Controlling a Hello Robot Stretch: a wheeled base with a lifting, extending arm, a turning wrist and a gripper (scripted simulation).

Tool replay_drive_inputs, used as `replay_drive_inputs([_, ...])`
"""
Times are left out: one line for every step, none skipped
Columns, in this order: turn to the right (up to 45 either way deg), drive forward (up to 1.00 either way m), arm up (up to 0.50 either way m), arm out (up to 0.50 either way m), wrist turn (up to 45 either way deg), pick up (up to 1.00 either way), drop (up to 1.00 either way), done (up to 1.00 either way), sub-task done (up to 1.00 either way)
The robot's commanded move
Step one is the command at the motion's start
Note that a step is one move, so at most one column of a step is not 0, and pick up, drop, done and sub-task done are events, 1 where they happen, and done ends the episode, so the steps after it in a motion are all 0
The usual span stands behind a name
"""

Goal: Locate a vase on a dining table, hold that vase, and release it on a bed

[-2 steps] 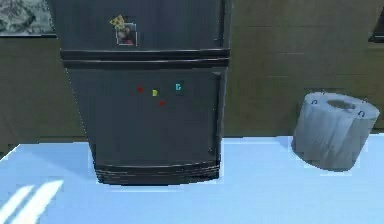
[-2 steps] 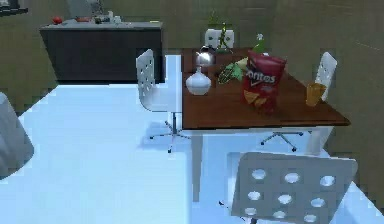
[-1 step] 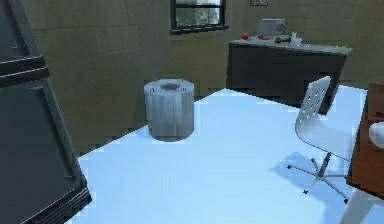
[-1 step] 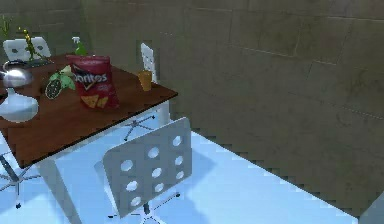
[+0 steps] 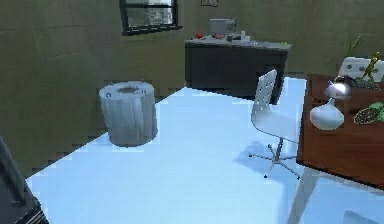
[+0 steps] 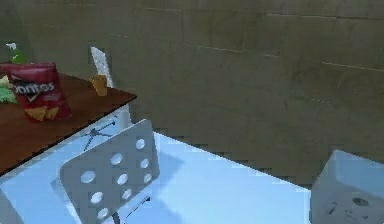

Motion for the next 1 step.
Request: replay_drive_inputs([0.0, 0.55, 0.00, 0.00, 0.0, 0.00, 0.00, 0.00, 0.00])
